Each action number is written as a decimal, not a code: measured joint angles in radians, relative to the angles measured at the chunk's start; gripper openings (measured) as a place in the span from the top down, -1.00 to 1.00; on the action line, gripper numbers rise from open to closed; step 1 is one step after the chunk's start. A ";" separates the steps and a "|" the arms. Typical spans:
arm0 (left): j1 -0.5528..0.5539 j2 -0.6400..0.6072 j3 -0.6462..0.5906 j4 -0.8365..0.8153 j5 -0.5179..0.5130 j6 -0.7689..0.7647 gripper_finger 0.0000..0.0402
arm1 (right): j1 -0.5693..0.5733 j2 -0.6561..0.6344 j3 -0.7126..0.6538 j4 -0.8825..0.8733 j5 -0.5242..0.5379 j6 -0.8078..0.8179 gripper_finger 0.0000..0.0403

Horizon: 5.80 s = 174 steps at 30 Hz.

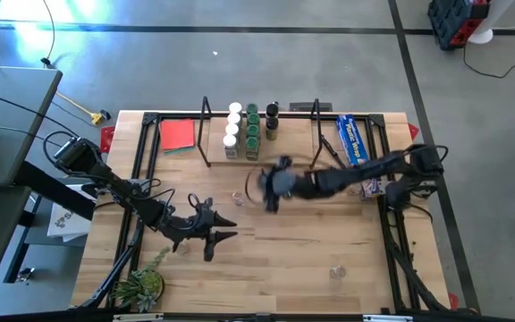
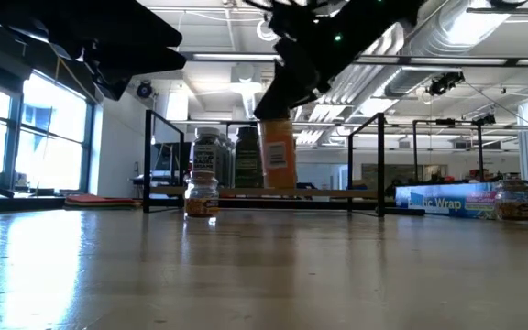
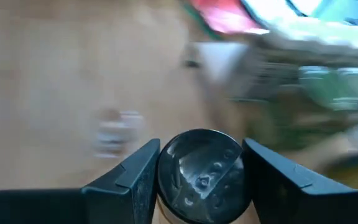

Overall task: Shelf spices
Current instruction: Put the black seasoning bottle on the shelf, then put the top left brown seasoning bottle on the shelf

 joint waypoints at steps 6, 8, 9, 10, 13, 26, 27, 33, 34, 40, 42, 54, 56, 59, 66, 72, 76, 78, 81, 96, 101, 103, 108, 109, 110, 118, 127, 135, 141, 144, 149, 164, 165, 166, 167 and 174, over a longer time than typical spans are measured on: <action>-0.006 0.000 0.000 0.004 -0.005 0.000 0.40 | -0.218 -0.008 0.086 -0.097 -0.054 -0.086 0.05; -0.006 0.000 0.000 0.004 -0.006 0.000 0.40 | -0.285 -0.007 0.077 -0.070 -0.123 -0.079 0.05; -0.006 0.000 0.000 0.004 -0.007 0.000 0.40 | -0.314 -0.007 0.076 -0.068 -0.140 -0.066 0.05; -0.006 0.000 0.000 0.004 -0.007 0.000 0.40 | -0.338 -0.007 0.076 -0.067 -0.154 -0.052 0.05; -0.006 0.000 0.000 0.006 -0.008 0.000 0.40 | -0.393 -0.007 0.076 -0.064 -0.210 -0.029 0.05; -0.006 0.000 0.000 0.003 -0.008 0.001 0.40 | -0.455 0.001 0.075 -0.057 -0.325 0.007 -0.19; -0.006 0.000 0.000 0.003 -0.008 0.001 0.40 | -0.455 0.001 0.075 -0.053 -0.325 0.007 -0.19; -0.006 0.000 0.000 0.003 -0.008 0.000 0.40 | -0.445 -0.002 0.075 -0.023 -0.262 -0.015 -0.20; -0.006 0.000 0.000 0.003 -0.008 0.000 0.40 | -0.437 -0.010 0.075 -0.022 -0.244 -0.025 -0.20; -0.006 0.000 0.000 0.009 -0.009 -0.001 0.40 | -0.329 -0.098 0.075 -0.094 -0.114 -0.053 -0.15; -0.006 0.000 0.000 0.009 -0.009 -0.008 0.40 | -0.290 -0.125 0.075 -0.156 -0.159 -0.055 -0.10; -0.006 0.000 0.000 0.010 -0.031 -0.026 0.40 | -0.301 0.030 0.076 -0.252 -0.158 0.014 0.52; -0.011 0.000 0.000 0.009 -0.024 -0.042 0.40 | -0.317 0.053 0.076 -0.242 -0.157 0.024 0.58; -0.021 0.000 0.000 0.009 -0.026 -0.051 0.40 | -0.330 0.067 0.076 -0.241 -0.156 0.033 0.63; -0.031 0.000 0.000 0.008 -0.036 -0.052 0.40 | -0.294 0.055 0.076 -0.251 -0.193 0.032 0.65; -0.031 0.000 0.000 -0.023 -0.040 -0.053 0.40 | -0.163 -0.054 0.076 -0.472 -0.210 0.101 0.65; -0.030 0.000 0.000 -0.093 -0.070 -0.072 0.40 | -0.024 -0.169 0.076 -0.622 -0.175 0.195 0.65; -0.026 0.000 0.000 -0.120 -0.100 -0.087 0.40 | 0.058 -0.220 0.076 -0.665 -0.143 0.263 0.65; -0.015 0.000 0.000 -0.136 -0.129 -0.097 0.40 | 0.174 -0.275 0.076 -0.708 -0.110 0.357 0.65; 0.011 -0.076 0.000 -0.514 -0.025 -0.426 0.40 | 0.332 -0.094 0.075 -0.415 -0.057 0.312 0.65; -0.012 -0.125 0.000 -0.808 0.055 -0.694 0.40 | 0.220 0.078 0.075 -0.094 -0.146 0.057 0.59; -0.019 -0.125 0.000 -0.860 0.071 -0.767 0.40 | 0.159 0.134 0.075 0.032 -0.164 -0.010 0.51; -0.054 -0.109 0.000 -0.853 0.079 -0.828 0.40 | 0.019 0.214 0.075 0.255 -0.336 -0.035 0.14; -0.056 -0.107 0.000 -0.842 0.067 -0.828 0.40 | -0.002 0.227 0.075 0.265 -0.358 -0.035 0.05; -0.058 -0.105 0.000 -0.832 0.053 -0.828 0.40 | -0.019 0.238 0.075 0.277 -0.364 -0.035 -0.03; -0.056 -0.088 0.000 -0.823 -0.010 -0.832 0.40 | -0.065 0.368 0.075 0.462 -0.381 -0.038 -0.41; -0.056 -0.088 0.000 -0.805 -0.049 -0.803 0.40 | -0.068 0.395 0.075 0.457 -0.273 0.014 -0.38; -0.030 -0.088 0.000 -0.802 -0.099 -0.800 0.40 | -0.069 0.402 0.075 0.449 -0.305 0.007 0.10; -0.024 -0.088 0.000 -0.777 -0.100 -0.774 0.40 | -0.054 0.382 0.076 0.441 -0.310 0.034 0.53; -0.024 -0.087 0.000 -0.770 -0.100 -0.752 0.40 | -0.045 0.314 0.074 0.352 -0.315 0.059 0.56; -0.024 -0.087 0.000 -0.730 -0.099 -0.704 0.40 | -0.021 0.096 0.076 0.113 -0.255 0.010 0.57; -0.024 -0.087 0.000 -0.593 -0.193 -0.515 0.40 | -0.351 -0.395 0.076 -0.338 -0.180 -0.099 1.00; -0.024 -0.087 0.000 -0.593 -0.193 -0.519 0.40 | -0.386 -0.393 0.076 -0.346 -0.221 -0.103 1.00; -0.024 -0.087 0.000 -0.595 -0.193 -0.520 0.40 | -0.415 -0.393 0.076 -0.354 -0.261 -0.114 1.00; -0.024 -0.087 0.000 -0.592 -0.193 -0.521 0.40 | -0.436 -0.393 0.076 -0.362 -0.300 -0.123 0.99; -0.025 -0.087 0.000 -0.591 -0.176 -0.520 0.40 | -0.333 -0.425 0.076 -0.490 -0.359 -0.095 0.99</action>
